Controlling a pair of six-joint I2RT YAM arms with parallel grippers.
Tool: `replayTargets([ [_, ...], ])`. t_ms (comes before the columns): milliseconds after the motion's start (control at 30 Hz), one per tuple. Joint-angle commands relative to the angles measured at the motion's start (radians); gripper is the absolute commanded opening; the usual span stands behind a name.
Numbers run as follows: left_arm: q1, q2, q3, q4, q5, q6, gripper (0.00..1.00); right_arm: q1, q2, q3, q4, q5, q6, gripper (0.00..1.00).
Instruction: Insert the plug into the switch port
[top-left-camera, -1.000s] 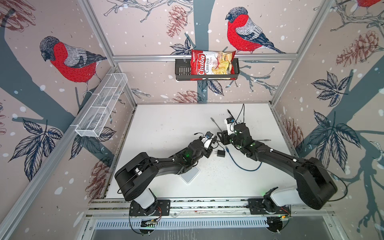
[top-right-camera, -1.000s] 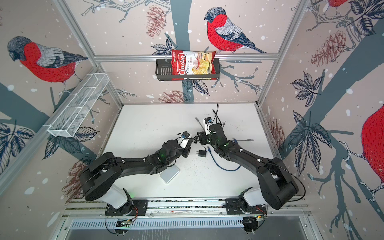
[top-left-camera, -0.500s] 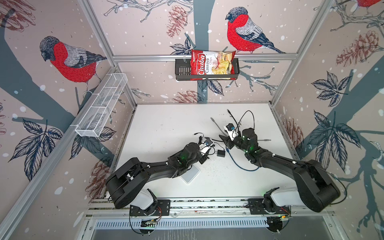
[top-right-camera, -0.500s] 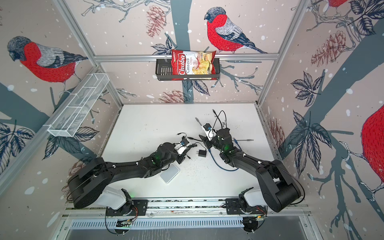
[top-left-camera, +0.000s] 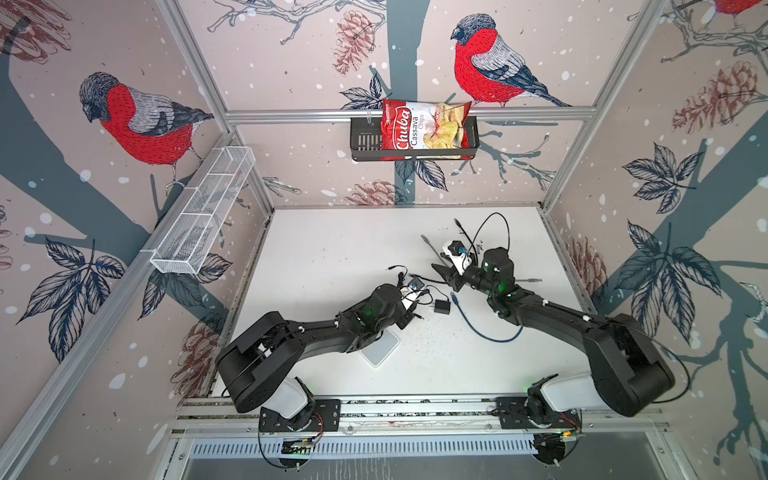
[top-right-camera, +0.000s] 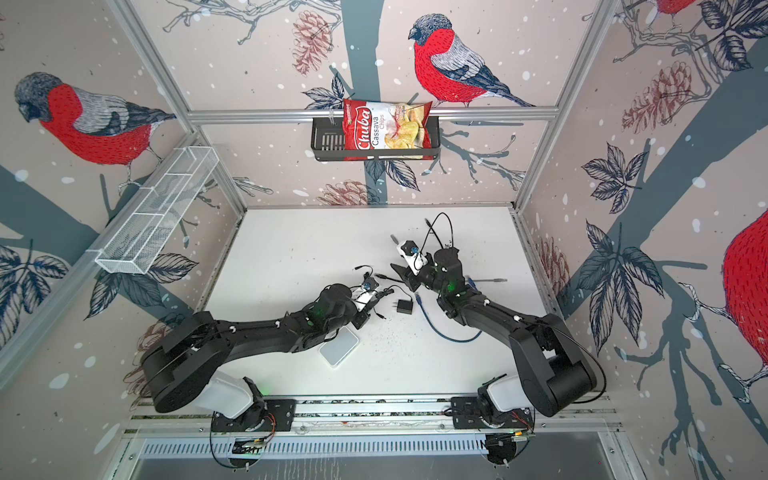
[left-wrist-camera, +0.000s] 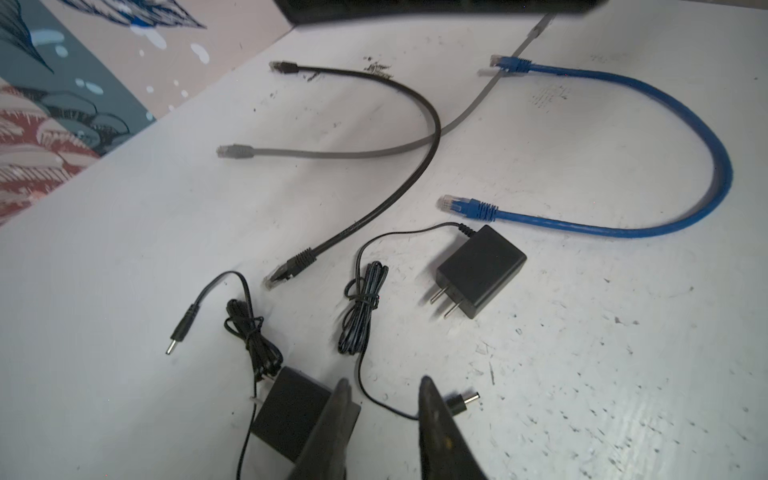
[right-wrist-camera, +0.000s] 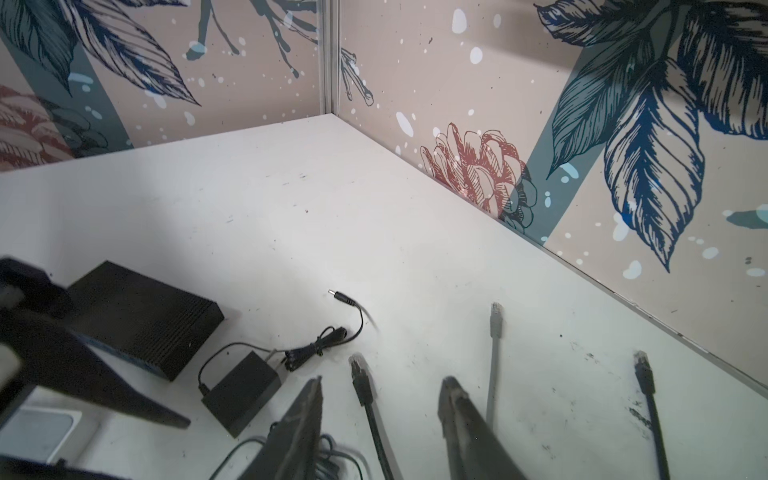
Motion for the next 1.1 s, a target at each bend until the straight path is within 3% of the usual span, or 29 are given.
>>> replayTargets([
  [0, 0.001, 0.032, 0.05, -0.139, 0.017, -0.105, 0.3, 0.001, 0.012, 0.049, -0.127, 0.048, 0.156, 0.46],
  [133, 0.001, 0.036, 0.043, -0.143, 0.012, -0.21, 0.3, 0.011, -0.015, 0.066, -0.226, 0.084, 0.224, 0.45],
  [400, 0.004, 0.006, 0.026, -0.127, -0.164, -0.391, 0.33, 0.113, 0.009, 0.092, -0.447, 0.149, 0.191, 0.41],
  [567, 0.015, -0.043, 0.007, -0.101, -0.26, -0.465, 0.36, 0.199, 0.041, 0.08, -0.494, 0.175, 0.209, 0.39],
  [667, 0.029, -0.089, -0.025, -0.065, -0.286, -0.496, 0.41, 0.251, 0.065, 0.084, -0.517, 0.199, 0.218, 0.37],
  [933, 0.042, -0.171, -0.085, -0.004, -0.316, -0.523, 0.66, 0.335, 0.168, 0.134, -0.588, 0.262, 0.239, 0.34],
  [1067, 0.046, -0.199, -0.107, 0.013, -0.336, -0.533, 0.7, 0.372, 0.223, 0.173, -0.629, 0.313, 0.246, 0.31],
])
